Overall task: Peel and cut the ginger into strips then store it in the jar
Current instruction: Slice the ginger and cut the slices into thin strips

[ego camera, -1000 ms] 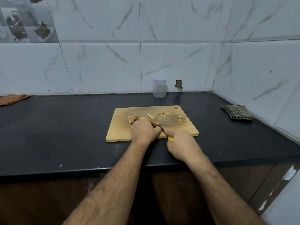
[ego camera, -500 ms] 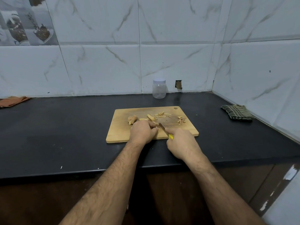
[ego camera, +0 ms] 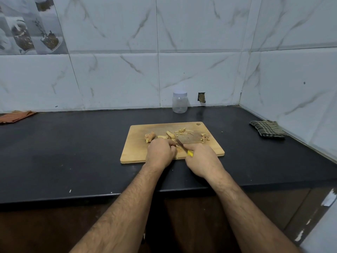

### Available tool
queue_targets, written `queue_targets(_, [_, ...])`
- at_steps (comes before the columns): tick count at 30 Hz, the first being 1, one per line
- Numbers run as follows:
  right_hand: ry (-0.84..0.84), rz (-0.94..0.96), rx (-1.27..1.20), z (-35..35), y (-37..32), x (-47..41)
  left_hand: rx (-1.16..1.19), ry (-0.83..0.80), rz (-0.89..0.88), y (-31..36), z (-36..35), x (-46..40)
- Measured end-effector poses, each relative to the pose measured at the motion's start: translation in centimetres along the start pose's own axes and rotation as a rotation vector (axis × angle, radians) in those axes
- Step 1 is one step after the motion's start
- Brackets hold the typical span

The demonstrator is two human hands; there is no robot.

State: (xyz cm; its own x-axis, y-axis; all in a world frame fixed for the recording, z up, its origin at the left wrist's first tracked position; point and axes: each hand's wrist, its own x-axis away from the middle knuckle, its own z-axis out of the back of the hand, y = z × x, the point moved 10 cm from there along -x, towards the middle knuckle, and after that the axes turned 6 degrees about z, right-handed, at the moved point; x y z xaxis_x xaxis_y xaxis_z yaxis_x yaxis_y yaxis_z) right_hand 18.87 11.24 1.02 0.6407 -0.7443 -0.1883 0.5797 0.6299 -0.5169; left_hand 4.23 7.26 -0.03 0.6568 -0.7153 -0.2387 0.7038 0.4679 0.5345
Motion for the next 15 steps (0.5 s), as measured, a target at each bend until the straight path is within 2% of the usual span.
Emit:
queue_targets(4, [0.025,-0.028,-0.004,0.3,0.7,0.0,0.019,0.011,-0.002,-0.1,0.1,0.2])
queue_targets(11, [0.007,0.026,0.009,0.0,-0.2,-0.1,-0.142,0.064,-0.097,1.1,0.2,0.5])
queue_targets(15, [-0.004,0.004,0.03,-0.2,0.2,0.0,-0.152,0.078,-0.101,1.2,0.4,0.7])
